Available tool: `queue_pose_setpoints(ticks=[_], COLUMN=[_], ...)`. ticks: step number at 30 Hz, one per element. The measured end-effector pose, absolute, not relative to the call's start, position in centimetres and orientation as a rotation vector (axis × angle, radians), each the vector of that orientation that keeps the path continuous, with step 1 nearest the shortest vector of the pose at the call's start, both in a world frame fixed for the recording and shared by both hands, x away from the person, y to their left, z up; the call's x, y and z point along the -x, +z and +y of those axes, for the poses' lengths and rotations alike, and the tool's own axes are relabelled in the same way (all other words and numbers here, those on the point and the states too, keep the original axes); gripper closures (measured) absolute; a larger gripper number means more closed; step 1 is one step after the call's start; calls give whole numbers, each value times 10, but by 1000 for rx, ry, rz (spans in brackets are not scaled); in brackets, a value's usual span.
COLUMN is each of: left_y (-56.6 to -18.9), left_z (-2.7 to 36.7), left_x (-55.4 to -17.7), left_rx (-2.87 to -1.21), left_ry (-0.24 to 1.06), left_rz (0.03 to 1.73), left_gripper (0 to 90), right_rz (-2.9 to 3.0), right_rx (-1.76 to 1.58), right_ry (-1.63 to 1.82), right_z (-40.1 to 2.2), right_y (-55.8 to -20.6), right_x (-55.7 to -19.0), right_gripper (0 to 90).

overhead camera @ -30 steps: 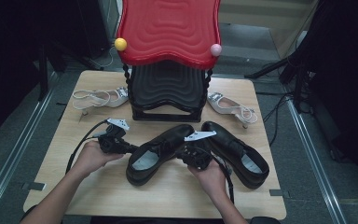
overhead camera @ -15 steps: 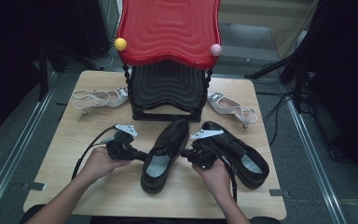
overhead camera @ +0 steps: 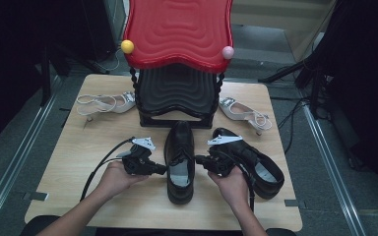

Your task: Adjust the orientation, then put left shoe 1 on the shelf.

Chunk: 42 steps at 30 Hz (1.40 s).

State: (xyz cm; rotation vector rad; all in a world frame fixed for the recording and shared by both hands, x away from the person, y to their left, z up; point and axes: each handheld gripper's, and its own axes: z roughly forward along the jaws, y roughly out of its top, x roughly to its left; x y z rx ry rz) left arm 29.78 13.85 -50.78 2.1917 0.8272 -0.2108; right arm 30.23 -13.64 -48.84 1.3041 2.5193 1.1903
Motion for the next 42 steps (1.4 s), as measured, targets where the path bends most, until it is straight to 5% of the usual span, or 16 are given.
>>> queue_pose_setpoints(ticks=[10,13,14,20,31,42], left_y=[-507,-501,-499,-487,-465,-423], left_z=[138,147,150,162,174,181], left_x=[-299,-302,-303,-308,-322,-339], left_rx=[-2167,-2162,-2155,-2117,-2137,-2149], left_ry=[-197,-152,-149,-143,-129,-69], left_rz=[874,899,915,909,900,834], left_gripper=[826,725,623,494,776,833], right_rz=[2499,2491,2489,2485,2473,2520], right_rx=[-1273,-1260,-1269,-1303,-1354,-1346], right_ry=[1165,1170,1174,1190,1209,1176], right_z=[-142,-143,-145,-150,-156,-145], right_y=[-487,-485,-485,-484,-472,-444], right_x=[-303,-302,-301,-302,-295,-288], right_gripper=[875,835,796,740,672,604])
